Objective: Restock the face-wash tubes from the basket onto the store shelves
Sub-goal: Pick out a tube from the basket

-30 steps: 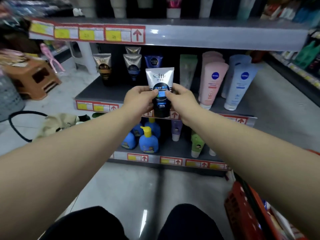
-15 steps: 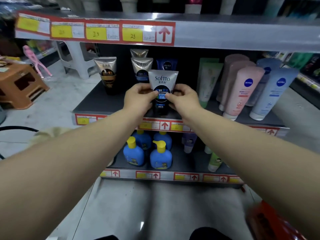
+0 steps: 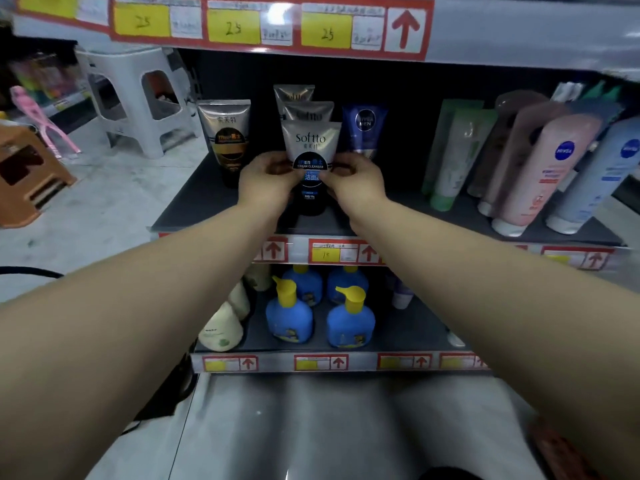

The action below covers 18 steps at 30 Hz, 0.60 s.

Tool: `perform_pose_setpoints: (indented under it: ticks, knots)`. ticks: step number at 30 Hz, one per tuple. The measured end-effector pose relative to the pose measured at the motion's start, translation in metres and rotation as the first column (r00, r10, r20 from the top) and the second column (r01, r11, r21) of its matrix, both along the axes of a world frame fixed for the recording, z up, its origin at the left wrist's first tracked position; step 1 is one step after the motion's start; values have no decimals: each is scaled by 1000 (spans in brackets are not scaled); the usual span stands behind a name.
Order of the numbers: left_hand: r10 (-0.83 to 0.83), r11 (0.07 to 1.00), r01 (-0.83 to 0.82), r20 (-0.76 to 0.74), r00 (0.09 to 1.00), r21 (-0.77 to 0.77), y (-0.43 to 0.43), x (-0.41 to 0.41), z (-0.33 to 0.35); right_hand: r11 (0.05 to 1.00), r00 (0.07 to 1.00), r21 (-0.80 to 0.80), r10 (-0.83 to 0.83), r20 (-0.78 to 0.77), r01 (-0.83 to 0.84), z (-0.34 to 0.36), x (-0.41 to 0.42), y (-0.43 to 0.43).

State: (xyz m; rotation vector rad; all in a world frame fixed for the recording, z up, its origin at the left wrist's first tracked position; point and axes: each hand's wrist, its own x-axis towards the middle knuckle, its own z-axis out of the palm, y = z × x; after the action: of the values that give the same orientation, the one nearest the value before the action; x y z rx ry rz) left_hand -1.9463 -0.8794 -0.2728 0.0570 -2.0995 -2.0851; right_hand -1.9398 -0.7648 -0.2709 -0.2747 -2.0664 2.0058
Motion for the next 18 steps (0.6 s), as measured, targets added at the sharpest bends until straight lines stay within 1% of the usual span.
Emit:
perform_pose_setpoints:
  ticks: [4,9,14,16,18]
  knots:
    - [-7,998,5,-28,1000,-57,0,-10,-3,1000,1000,0,-16,-8,16,-1,-10,-3]
    - [13,999,-14,-23,1000,-40,-1,-21,-7,1000,1000,-13,-23,-18,23,-3,-21,-3]
    - [36,998,-38,-32,999,-53,-1,-21,-9,999,999,19,-32,-2,32,-6,-23,-3]
    - [19,995,-24,-47,999,-96,1,-17,-8,999,1000,47,-19,11,18,-8,-19,-2]
    - [12,983,-24,-68,998,-180,3,-11,-7,995,1000,98,-1,15,-1,-10,-13,-1]
